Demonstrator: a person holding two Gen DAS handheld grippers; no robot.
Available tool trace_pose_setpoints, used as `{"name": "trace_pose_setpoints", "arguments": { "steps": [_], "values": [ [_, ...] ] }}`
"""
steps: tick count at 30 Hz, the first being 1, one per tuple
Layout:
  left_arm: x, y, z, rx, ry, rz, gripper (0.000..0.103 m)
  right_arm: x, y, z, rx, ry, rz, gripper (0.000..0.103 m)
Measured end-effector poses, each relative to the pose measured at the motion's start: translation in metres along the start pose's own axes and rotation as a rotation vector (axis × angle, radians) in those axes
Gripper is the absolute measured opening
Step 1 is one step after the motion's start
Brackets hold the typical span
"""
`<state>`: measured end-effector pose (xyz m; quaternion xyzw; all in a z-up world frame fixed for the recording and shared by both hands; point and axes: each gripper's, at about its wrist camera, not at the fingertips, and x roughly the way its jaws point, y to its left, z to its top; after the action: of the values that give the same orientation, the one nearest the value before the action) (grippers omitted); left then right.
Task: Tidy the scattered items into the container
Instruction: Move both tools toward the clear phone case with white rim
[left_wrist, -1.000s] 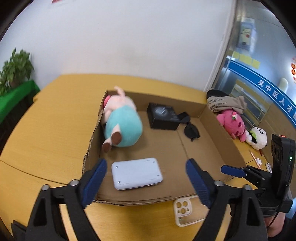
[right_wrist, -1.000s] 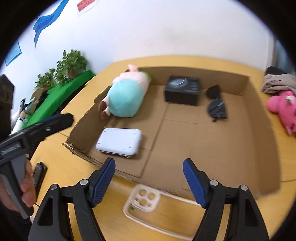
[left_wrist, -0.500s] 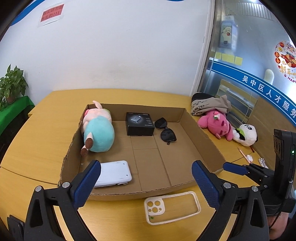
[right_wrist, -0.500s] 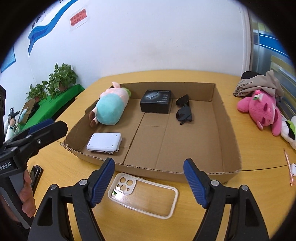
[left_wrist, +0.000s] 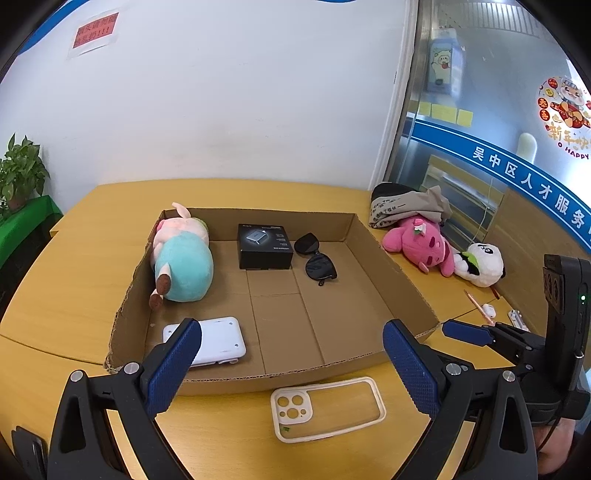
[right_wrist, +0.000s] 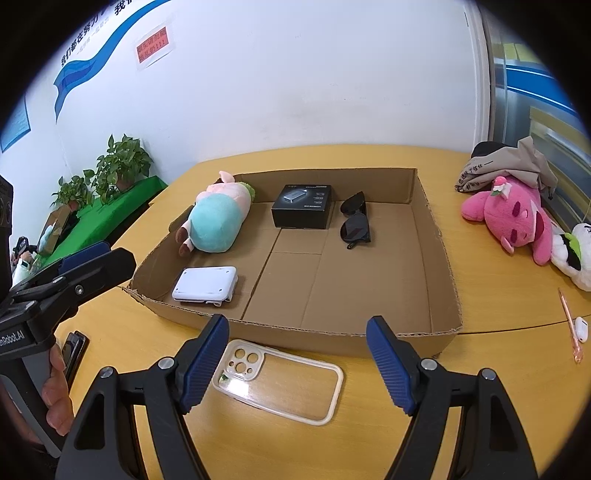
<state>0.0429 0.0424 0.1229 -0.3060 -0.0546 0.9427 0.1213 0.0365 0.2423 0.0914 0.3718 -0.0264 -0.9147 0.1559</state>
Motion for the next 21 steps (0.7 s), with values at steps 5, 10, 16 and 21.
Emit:
{"name": "trace_pose_setpoints", "arguments": {
  "steps": [5, 10, 16, 21],
  "values": [
    [0.002, -0.003, -0.006, 0.011, 0.011, -0.002, 0.100, 0.001, -0.005, -0.003, 0.001, 0.000, 0.007, 0.077],
    [0.012, 0.002, -0.026, 0.009, 0.064, -0.016, 0.100, 0.013, -0.039, -0.026, 0.065, 0.055, 0.009, 0.077],
    [0.044, 0.009, -0.066, -0.013, 0.179, -0.049, 0.096, 0.040, -0.064, -0.066, 0.112, 0.172, -0.004, 0.077],
    [0.079, 0.005, -0.087, -0.007, 0.287, -0.072, 0.077, 0.064, -0.055, -0.080, 0.076, 0.229, -0.012, 0.077]
  ]
}}
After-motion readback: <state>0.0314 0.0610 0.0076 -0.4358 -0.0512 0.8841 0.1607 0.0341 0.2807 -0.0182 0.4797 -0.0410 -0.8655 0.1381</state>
